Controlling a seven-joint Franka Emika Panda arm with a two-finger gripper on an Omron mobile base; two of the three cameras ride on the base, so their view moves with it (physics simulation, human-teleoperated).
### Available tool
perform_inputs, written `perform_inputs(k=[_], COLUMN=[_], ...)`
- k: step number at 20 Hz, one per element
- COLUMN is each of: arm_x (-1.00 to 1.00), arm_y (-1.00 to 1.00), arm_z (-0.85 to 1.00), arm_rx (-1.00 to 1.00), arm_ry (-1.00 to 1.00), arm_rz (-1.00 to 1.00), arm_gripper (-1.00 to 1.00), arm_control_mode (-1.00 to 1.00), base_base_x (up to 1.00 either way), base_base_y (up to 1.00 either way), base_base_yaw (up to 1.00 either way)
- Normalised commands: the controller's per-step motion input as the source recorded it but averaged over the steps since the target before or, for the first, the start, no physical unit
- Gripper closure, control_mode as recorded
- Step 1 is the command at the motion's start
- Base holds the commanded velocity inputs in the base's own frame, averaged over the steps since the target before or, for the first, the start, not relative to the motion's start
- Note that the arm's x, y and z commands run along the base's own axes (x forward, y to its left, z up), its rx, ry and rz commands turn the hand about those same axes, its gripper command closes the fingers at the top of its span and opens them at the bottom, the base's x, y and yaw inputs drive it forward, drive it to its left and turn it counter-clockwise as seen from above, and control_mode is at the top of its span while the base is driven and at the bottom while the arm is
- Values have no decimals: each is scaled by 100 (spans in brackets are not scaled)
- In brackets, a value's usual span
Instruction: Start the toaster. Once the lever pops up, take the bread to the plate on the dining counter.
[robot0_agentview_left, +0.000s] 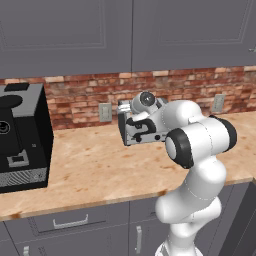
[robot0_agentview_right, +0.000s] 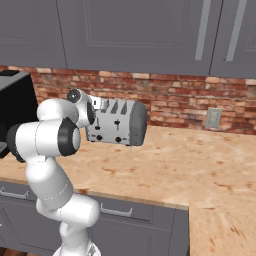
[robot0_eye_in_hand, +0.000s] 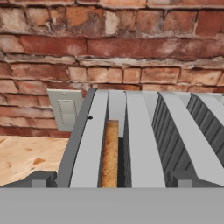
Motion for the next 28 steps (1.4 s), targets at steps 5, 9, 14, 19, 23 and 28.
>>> perform_inputs(k=[5,9,14,19,23,28], arm_x=[0,0,0,0,0,0], arm_y=[0,0,0,0,0,0], arm_z=[0,0,0,0,0,0], arm_rx=[0,0,0,0,0,0], arm_ry=[0,0,0,0,0,0], arm_rz=[0,0,0,0,0,0], arm_gripper=[-100,-100,-100,-100,-100,-100], arm_control_mode=[-100,-100,-100,-100,-100,-100], base_base_x=[0,0,0,0,0,0], base_base_y=[0,0,0,0,0,0], base_base_yaw=[0,0,0,0,0,0])
